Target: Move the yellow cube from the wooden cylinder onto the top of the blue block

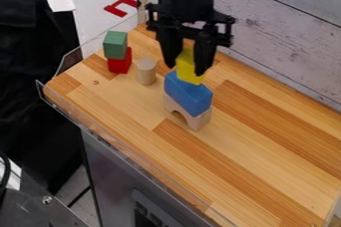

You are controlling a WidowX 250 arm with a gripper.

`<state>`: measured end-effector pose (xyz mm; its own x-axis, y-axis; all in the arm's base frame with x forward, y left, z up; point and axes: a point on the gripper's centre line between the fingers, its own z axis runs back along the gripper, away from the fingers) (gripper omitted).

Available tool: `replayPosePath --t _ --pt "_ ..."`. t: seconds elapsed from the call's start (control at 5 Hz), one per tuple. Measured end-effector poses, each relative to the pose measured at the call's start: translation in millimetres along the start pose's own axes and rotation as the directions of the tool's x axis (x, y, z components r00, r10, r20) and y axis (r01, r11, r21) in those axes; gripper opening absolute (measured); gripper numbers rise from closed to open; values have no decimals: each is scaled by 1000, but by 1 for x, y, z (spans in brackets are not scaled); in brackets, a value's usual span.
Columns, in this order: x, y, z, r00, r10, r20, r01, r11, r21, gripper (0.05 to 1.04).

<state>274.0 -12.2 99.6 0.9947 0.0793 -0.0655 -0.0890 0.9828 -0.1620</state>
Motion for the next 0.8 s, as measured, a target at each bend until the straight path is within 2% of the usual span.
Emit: replayPosePath --t 0.8 --pt "2 8 -17 998 38 -51 -38 999 14 545"
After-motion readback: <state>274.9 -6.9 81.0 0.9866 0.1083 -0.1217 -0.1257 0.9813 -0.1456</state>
